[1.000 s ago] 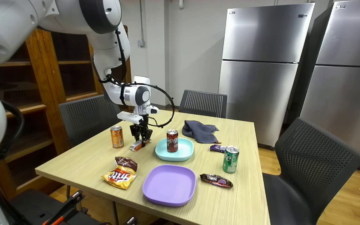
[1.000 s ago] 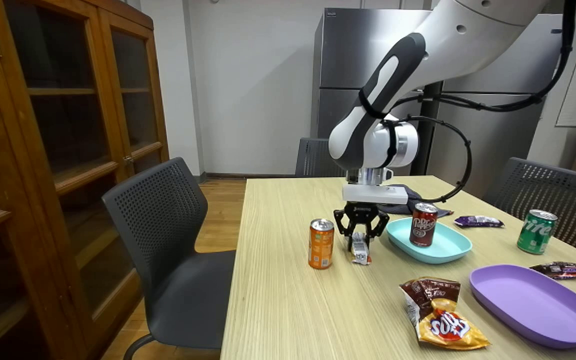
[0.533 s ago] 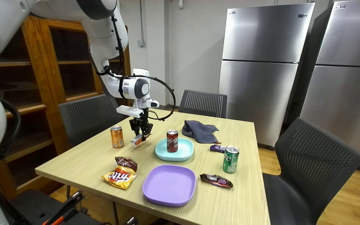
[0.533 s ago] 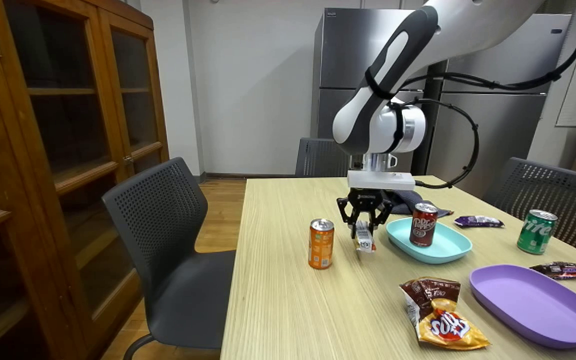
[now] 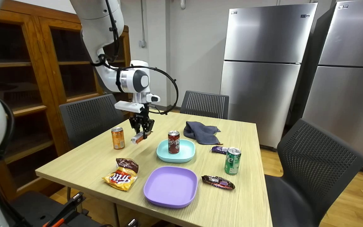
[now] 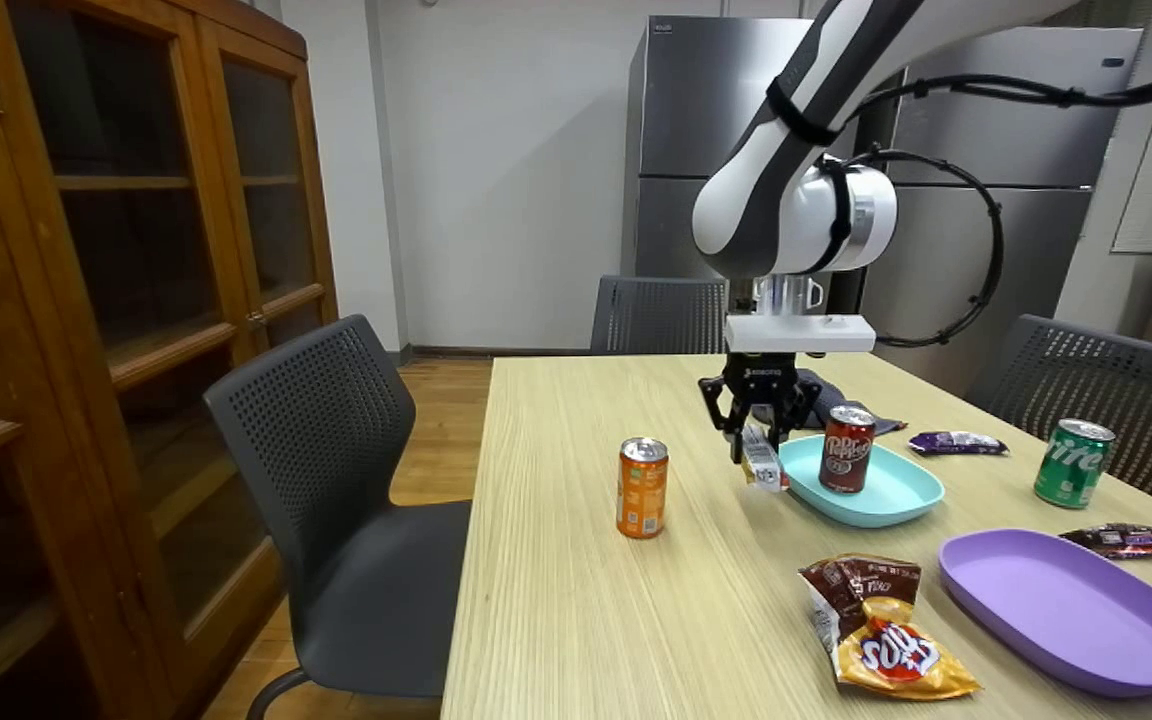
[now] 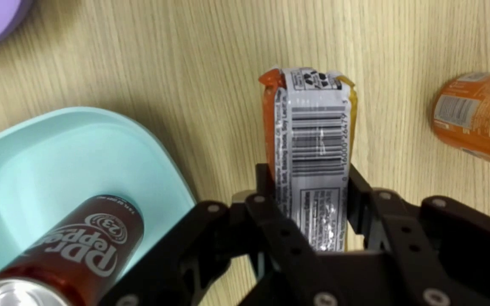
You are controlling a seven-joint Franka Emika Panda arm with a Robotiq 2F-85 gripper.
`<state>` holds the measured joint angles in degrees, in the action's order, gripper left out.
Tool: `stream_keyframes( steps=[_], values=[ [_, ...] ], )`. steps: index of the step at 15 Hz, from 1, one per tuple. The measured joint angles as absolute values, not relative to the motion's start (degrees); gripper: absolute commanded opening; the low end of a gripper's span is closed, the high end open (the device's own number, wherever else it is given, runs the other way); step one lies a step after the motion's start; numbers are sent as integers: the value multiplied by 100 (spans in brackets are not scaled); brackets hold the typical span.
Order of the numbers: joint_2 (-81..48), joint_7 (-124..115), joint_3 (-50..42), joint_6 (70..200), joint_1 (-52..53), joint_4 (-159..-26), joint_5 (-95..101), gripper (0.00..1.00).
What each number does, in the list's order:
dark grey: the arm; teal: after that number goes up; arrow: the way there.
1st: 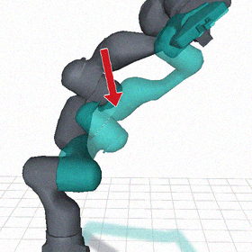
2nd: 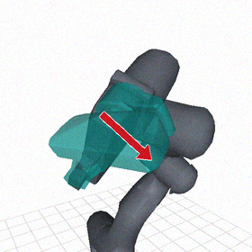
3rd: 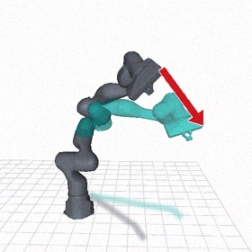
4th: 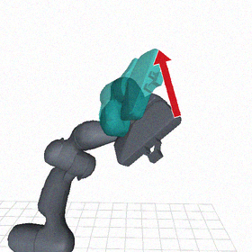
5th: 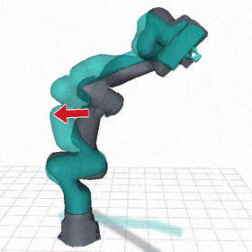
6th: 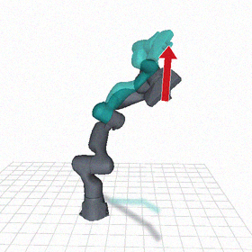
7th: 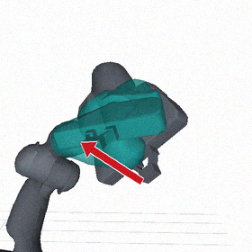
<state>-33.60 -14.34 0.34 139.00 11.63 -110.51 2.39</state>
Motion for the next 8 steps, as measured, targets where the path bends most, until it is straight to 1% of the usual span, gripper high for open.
stream_keyframes(
  steps=[8],
  values=[
    [-2730, -1436, 49, 14053, 1288, -12149, 349, 17]
  ],
)
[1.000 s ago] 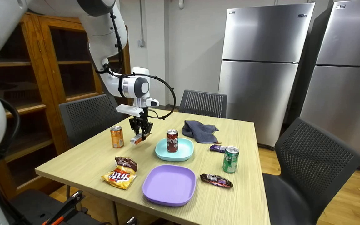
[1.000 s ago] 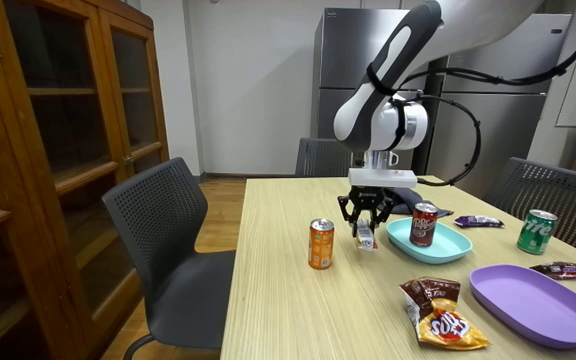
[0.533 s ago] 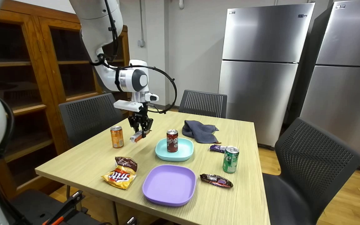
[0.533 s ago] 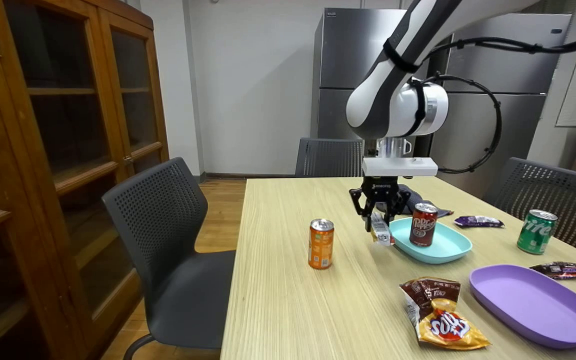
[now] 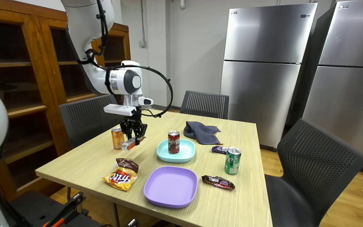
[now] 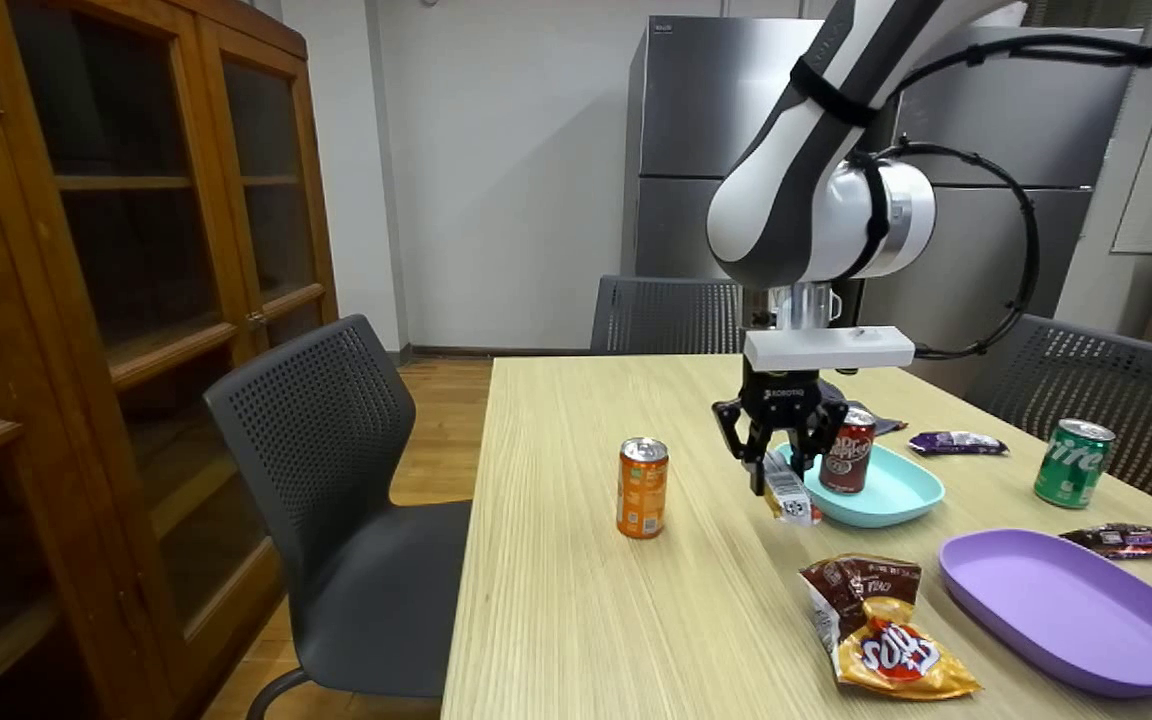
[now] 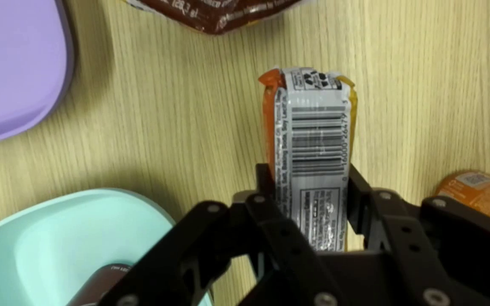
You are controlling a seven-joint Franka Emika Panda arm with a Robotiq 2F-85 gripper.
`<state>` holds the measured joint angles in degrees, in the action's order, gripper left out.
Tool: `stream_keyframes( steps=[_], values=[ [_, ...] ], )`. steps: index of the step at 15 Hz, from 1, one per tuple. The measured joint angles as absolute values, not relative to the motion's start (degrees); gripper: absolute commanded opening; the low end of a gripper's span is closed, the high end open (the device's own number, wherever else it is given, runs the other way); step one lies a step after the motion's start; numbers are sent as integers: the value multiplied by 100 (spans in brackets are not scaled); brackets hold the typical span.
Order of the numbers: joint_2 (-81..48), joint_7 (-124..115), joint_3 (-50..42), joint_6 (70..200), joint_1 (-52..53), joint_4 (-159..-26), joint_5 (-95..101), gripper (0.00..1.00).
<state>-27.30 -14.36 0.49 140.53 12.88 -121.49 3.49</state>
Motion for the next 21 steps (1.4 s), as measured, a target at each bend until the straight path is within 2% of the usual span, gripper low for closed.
stream_keyframes(
  steps=[7, 21],
  values=[
    [-2249, -1377, -97, 14151, 1170, -12883, 660, 17],
    [-2036, 234, -461, 14551, 105, -13431, 1121, 17]
  ],
)
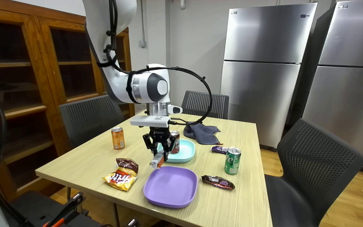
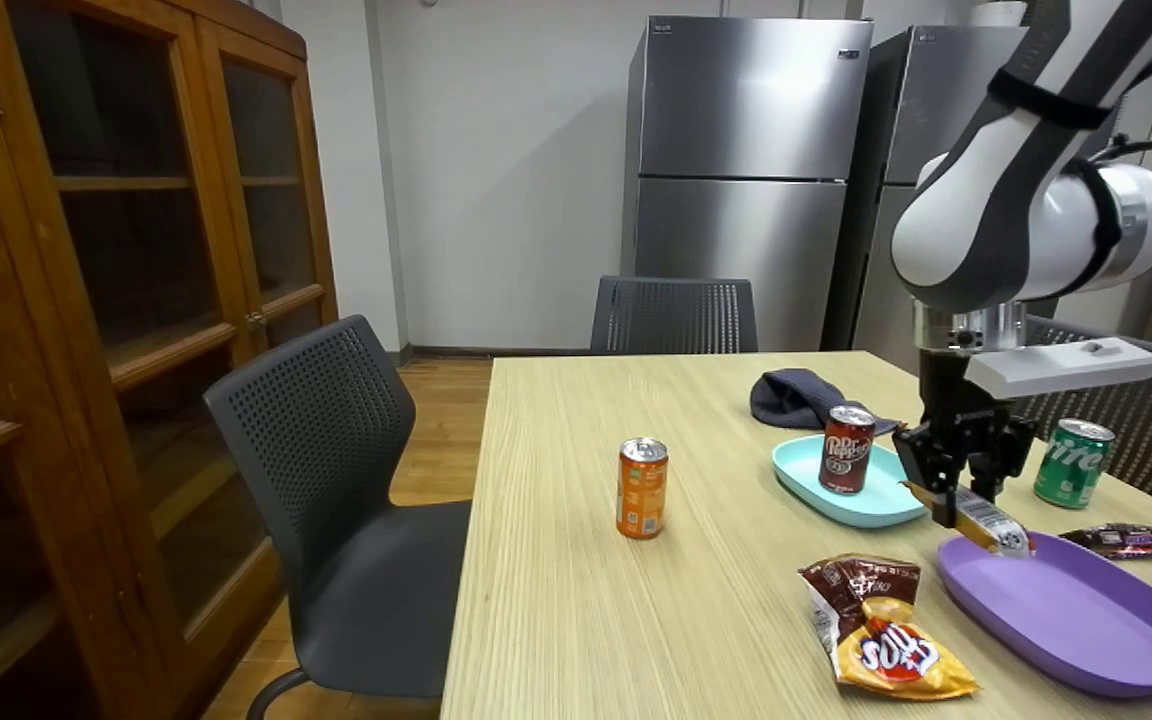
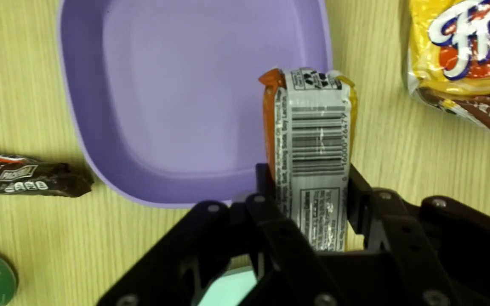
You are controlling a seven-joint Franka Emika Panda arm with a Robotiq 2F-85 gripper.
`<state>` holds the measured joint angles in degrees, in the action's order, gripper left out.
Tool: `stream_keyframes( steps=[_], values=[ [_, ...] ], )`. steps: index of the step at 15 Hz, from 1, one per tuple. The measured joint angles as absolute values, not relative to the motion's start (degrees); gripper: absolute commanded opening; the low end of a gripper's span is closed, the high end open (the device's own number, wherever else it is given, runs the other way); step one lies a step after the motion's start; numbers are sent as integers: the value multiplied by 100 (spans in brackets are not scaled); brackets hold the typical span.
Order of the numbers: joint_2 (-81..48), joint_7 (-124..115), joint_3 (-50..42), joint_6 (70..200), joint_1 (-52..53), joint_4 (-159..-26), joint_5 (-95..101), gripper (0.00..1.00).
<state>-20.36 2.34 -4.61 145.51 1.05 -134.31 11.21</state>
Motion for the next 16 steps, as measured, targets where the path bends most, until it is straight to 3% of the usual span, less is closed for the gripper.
stream_keyframes(
  steps=[16],
  values=[
    [-2033, 288, -656, 15208, 79, -14152, 1774, 17]
  ],
)
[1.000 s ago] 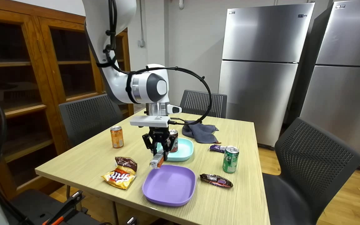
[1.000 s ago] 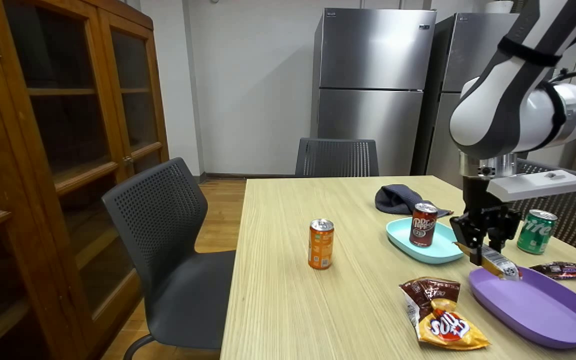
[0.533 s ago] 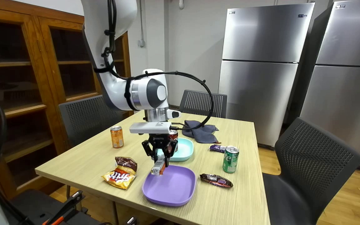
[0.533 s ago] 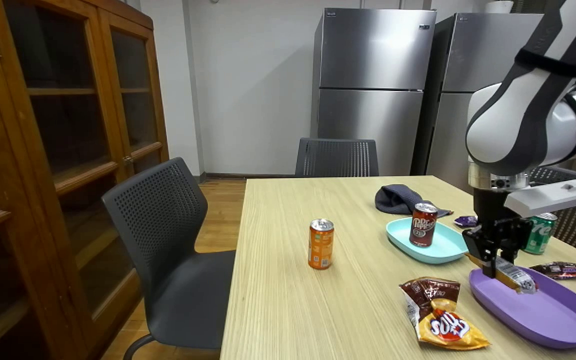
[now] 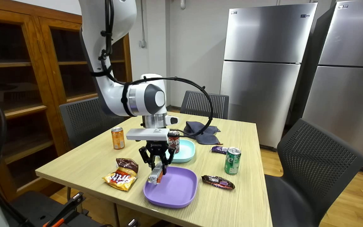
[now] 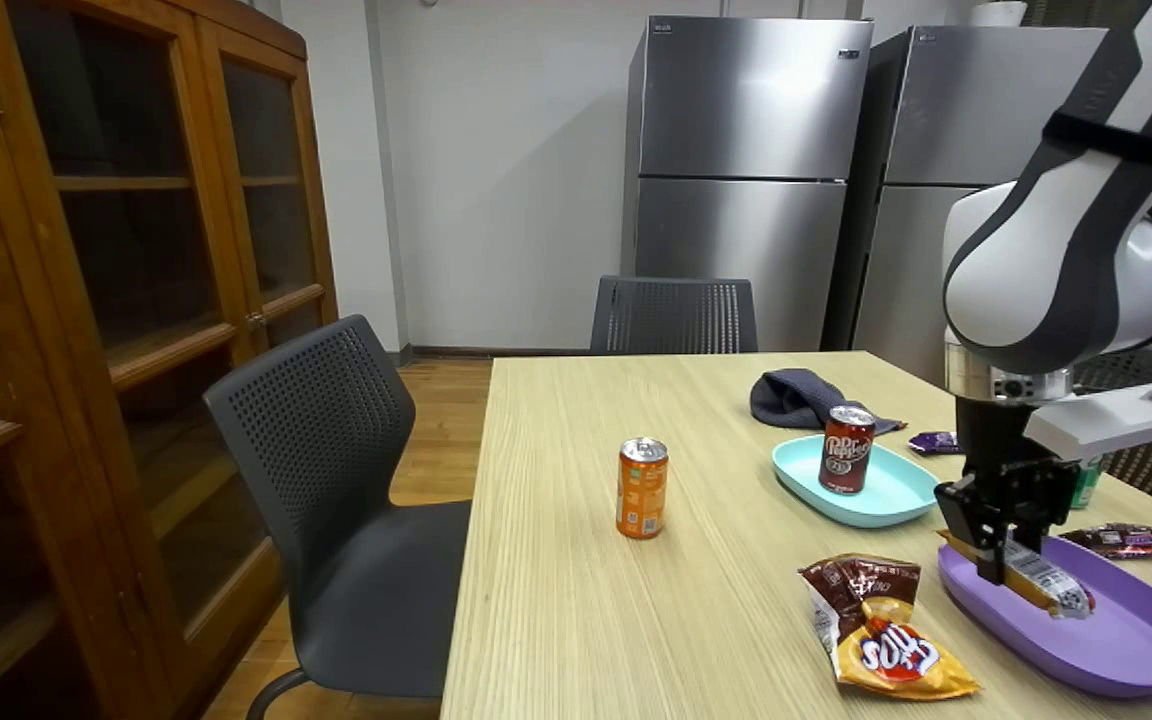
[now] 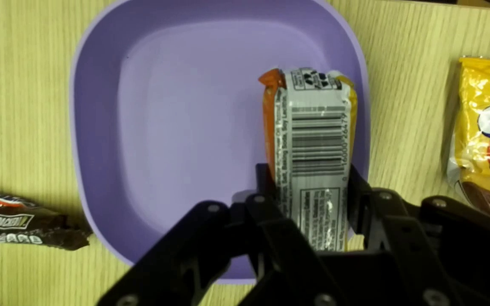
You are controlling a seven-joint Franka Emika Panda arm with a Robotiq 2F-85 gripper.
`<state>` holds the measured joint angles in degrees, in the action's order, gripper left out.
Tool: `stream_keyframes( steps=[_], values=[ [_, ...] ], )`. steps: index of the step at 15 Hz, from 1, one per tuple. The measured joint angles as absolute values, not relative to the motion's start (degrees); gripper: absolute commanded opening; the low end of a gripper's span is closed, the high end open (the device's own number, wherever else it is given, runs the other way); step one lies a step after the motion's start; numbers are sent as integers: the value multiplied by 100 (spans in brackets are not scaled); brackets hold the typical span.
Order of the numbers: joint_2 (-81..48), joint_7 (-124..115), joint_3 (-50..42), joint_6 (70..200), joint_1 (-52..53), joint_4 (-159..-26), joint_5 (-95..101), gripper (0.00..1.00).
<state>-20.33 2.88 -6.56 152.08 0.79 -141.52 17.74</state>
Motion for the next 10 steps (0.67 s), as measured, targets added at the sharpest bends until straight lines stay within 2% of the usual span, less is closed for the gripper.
stream_keyframes(
  steps=[10],
  values=[
    [-2151, 288, -678, 15318, 79, -14203, 1774, 17]
  ],
)
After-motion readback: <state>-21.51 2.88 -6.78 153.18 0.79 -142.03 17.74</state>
